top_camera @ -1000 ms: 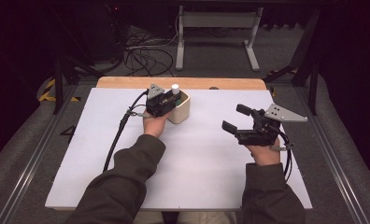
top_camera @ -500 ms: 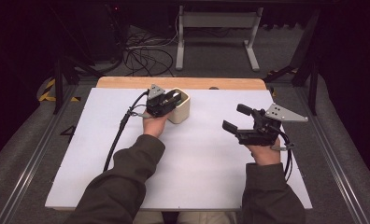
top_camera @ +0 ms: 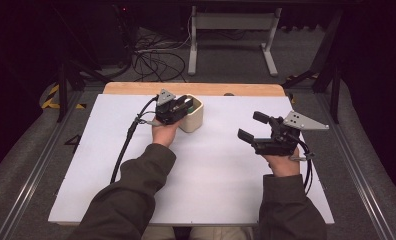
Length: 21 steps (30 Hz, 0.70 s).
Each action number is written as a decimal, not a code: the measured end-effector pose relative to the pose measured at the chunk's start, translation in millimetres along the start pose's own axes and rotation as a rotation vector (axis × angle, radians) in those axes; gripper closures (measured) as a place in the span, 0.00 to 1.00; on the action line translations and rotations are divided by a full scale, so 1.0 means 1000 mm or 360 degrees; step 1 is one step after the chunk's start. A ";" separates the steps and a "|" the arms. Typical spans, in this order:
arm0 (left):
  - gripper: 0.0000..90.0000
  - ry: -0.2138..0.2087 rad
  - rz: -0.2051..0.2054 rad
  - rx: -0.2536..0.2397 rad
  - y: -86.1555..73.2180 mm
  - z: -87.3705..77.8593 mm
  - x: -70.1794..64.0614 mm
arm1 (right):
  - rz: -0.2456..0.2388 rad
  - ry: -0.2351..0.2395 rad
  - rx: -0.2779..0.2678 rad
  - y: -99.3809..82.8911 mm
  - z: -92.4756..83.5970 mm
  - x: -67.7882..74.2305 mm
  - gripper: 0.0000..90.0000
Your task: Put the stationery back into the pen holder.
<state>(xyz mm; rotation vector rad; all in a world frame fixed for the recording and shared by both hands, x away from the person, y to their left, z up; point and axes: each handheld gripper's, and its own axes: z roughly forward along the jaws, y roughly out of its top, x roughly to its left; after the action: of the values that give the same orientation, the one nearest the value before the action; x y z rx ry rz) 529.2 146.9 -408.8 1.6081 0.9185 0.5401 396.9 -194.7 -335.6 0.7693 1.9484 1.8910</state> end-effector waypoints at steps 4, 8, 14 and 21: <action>0.71 0.0005 0.0005 0.0006 0.000 0.000 -0.001 | 0.0002 -0.0003 0.0000 0.000 0.000 -0.001 0.10; 0.71 -0.0004 -0.0004 0.0011 -0.001 0.001 -0.002 | 0.0009 -0.0016 0.0003 -0.002 0.000 -0.002 0.10; 0.71 -0.0004 -0.0010 0.0014 -0.001 0.001 -0.001 | 0.0005 -0.0016 -0.0005 -0.001 -0.001 -0.002 0.10; 0.72 0.0002 0.0013 -0.0013 0.002 -0.001 -0.002 | 0.0009 -0.0016 -0.0004 -0.001 -0.001 -0.002 0.10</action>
<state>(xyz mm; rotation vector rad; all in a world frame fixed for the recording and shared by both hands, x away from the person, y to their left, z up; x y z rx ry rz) 527.7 145.8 -406.7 1.6048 0.9100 0.5503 397.8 -196.5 -336.8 0.7829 1.9395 1.8888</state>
